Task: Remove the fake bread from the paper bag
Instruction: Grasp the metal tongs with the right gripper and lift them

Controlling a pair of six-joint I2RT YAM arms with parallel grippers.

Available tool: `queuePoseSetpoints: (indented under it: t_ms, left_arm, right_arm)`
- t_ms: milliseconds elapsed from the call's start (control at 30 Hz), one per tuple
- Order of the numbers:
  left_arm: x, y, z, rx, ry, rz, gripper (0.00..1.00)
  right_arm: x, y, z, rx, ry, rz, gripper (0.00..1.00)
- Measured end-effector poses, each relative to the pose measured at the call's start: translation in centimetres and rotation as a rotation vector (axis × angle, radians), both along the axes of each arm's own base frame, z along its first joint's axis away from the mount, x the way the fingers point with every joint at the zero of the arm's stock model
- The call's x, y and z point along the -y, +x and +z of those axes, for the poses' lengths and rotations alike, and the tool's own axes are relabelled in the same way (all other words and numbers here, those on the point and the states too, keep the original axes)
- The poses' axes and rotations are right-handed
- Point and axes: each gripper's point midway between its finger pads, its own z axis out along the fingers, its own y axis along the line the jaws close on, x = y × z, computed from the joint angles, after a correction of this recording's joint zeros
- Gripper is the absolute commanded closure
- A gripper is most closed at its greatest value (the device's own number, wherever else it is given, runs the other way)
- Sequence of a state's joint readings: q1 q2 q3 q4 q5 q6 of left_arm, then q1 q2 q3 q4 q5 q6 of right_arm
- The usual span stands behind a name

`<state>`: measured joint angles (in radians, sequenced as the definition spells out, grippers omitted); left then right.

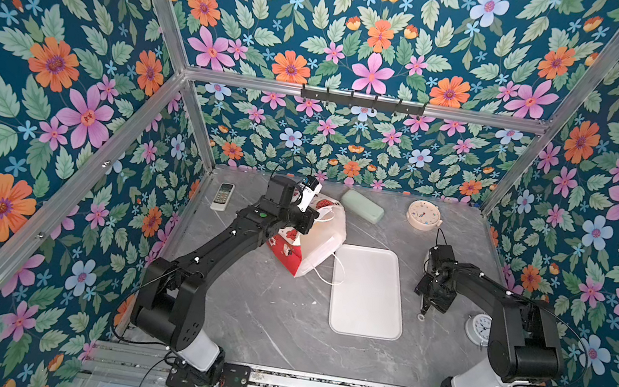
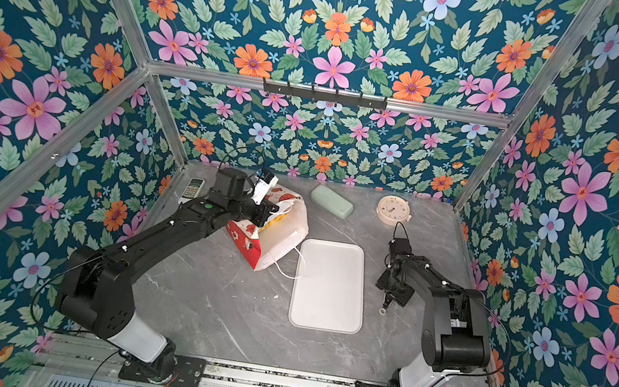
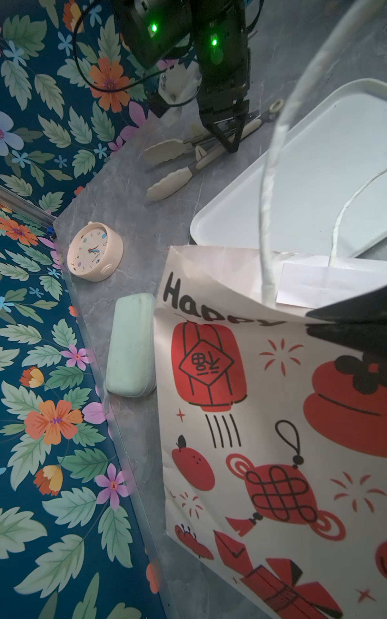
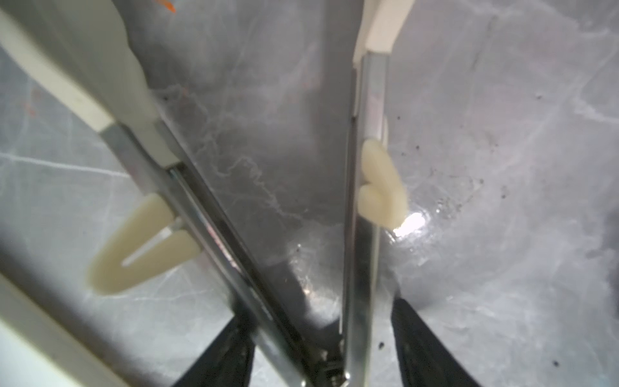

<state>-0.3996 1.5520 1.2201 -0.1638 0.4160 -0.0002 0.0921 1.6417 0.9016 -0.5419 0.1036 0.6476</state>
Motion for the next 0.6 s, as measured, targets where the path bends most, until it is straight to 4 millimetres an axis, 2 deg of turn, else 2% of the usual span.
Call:
queuePoseSetpoints:
  t_ms: [233,433,600]
  left_arm:
    - [0.0,0.0,0.0,-0.001,0.001,0.001,1.00]
    - [-0.1,0.1,-0.1,0.001,0.005,0.007,1.00]
    - [-0.2,0.2,0.1,0.007,0.007,0.013,1.00]
  right_arm:
    - [0.4,-0.2,0.0,0.026,-0.017,0.001,0.73]
    - [-0.3,-1.3,0.7,0.037,0.006,0.046,0.80]
    - [-1.7,-1.8,3.2,0.077,0.017,0.136,0.80]
